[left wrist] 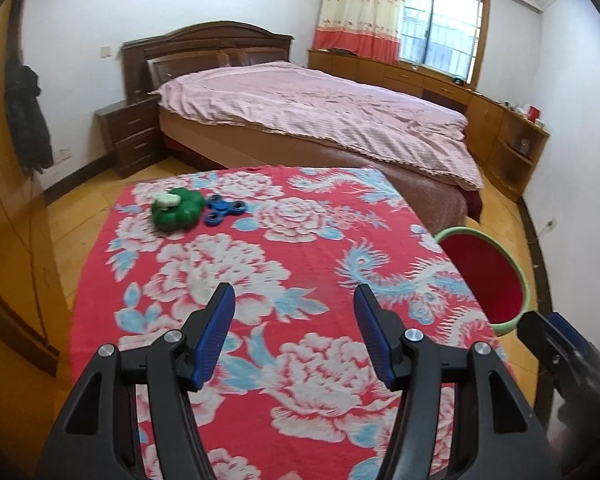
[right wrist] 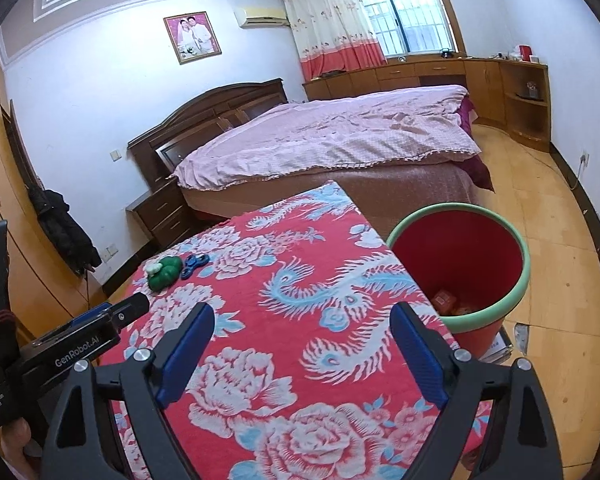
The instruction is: Collect trash
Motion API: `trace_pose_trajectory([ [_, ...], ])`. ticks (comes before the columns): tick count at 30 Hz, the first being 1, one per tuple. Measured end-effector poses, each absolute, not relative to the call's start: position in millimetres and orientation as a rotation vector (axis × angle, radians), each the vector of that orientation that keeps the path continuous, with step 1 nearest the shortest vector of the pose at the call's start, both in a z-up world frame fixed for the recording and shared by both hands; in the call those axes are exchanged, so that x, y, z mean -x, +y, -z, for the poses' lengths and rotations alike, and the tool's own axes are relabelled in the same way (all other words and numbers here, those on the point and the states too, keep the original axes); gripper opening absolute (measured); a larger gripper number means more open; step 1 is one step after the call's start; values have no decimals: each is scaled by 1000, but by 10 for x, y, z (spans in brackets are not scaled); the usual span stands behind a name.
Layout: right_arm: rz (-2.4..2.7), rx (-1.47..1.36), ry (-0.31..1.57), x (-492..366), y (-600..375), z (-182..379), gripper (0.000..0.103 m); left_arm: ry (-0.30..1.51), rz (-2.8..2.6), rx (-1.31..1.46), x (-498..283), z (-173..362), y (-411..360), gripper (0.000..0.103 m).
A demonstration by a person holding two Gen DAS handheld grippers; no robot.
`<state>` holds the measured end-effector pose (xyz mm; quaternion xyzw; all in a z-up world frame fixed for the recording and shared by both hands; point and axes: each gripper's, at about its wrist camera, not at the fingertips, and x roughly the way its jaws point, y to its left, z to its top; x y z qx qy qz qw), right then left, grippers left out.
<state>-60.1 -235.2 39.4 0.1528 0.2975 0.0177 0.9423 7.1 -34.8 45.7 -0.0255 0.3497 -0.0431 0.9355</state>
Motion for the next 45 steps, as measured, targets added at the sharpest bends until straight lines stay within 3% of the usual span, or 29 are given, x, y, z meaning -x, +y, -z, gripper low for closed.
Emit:
trace_pose_trajectory([
  [45, -56, -303, 606, 673, -2271, -428, 93, 715, 84, 58, 41, -458, -307, 61],
])
